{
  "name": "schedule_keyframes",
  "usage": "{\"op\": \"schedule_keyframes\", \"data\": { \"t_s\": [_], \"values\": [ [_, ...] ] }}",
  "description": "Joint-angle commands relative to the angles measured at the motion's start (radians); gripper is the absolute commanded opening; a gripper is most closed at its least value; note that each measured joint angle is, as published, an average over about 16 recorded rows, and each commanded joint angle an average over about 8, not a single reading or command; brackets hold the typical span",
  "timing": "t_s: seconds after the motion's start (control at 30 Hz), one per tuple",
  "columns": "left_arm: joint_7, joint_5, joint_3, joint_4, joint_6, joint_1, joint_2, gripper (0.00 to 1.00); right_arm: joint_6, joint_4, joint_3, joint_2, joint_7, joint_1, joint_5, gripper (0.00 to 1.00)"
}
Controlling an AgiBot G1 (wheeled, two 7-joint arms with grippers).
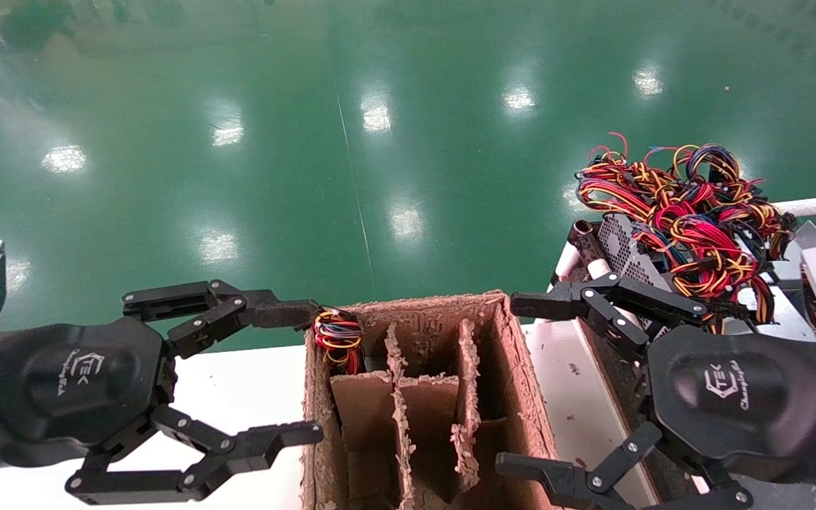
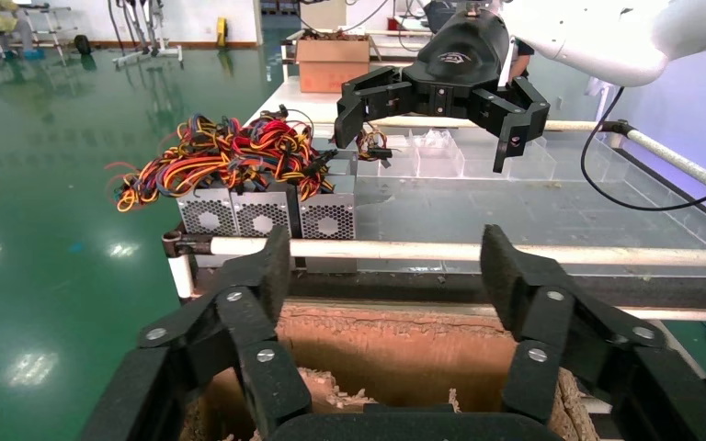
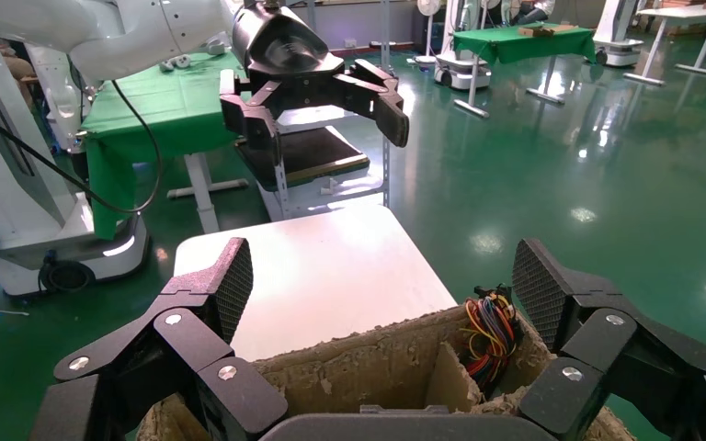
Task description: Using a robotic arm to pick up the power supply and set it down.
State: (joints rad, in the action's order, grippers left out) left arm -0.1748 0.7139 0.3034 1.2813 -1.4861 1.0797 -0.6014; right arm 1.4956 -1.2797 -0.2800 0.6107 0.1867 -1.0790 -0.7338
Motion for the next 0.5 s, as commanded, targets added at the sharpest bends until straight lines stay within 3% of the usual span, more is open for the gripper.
{"op": "schedule_keyframes", "data": {
  "t_s": [0.03, 0.5],
  "values": [
    [0.0, 0.0, 0.0, 0.0, 0.0, 0.0, 0.0, 0.0, 0.0, 0.0, 0.0, 0.0, 0.0, 0.0, 0.0, 1.0],
    [0.0, 0.0, 0.0, 0.0, 0.0, 0.0, 0.0, 0.0, 0.0, 0.0, 0.0, 0.0, 0.0, 0.0, 0.0, 1.0]
  ]
}}
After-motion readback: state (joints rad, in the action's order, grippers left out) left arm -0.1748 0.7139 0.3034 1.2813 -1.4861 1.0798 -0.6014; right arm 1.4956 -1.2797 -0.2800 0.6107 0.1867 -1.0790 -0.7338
